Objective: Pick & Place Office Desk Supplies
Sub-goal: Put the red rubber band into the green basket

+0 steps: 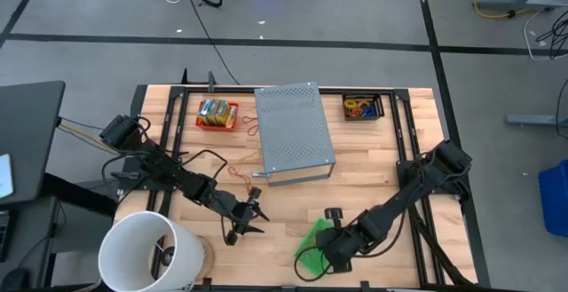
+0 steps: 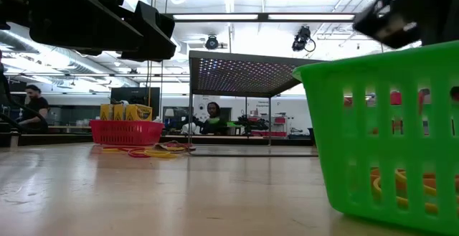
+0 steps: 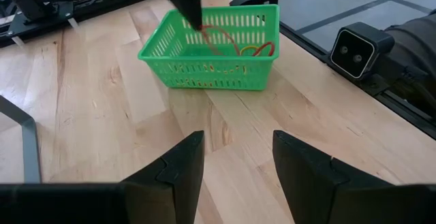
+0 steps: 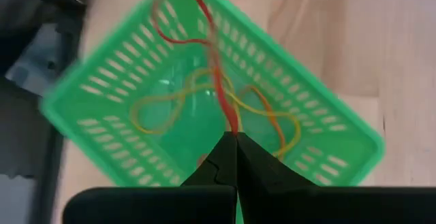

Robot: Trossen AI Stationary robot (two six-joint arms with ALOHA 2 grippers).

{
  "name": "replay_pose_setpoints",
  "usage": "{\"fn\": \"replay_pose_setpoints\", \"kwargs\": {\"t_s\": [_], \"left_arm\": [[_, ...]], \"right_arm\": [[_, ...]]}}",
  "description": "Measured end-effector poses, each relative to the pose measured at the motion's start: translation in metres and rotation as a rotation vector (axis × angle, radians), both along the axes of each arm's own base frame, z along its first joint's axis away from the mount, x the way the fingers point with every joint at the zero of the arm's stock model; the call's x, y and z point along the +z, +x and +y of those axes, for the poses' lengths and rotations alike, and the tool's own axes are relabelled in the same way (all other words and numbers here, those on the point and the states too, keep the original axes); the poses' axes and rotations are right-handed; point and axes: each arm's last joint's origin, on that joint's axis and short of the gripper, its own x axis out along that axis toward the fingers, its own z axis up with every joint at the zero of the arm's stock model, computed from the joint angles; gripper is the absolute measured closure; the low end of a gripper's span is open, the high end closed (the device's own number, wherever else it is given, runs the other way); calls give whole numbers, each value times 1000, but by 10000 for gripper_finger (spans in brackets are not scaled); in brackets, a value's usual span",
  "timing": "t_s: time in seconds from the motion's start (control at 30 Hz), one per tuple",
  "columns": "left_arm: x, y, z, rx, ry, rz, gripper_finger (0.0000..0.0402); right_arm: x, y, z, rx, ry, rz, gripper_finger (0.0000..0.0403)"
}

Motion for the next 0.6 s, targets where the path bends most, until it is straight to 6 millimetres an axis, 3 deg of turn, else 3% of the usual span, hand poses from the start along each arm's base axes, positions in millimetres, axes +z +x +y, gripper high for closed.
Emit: {"fn": "replay_pose_setpoints", "kwargs": {"t_s": [0.27,0.6], "left_arm": [[0,0,0,1,1,1,222],[0,0,0,2,1,1,222]], "right_arm": [[-10,0,-7,-25,39,47,378],[-10,1,-8,-71,72,57,218]]}}
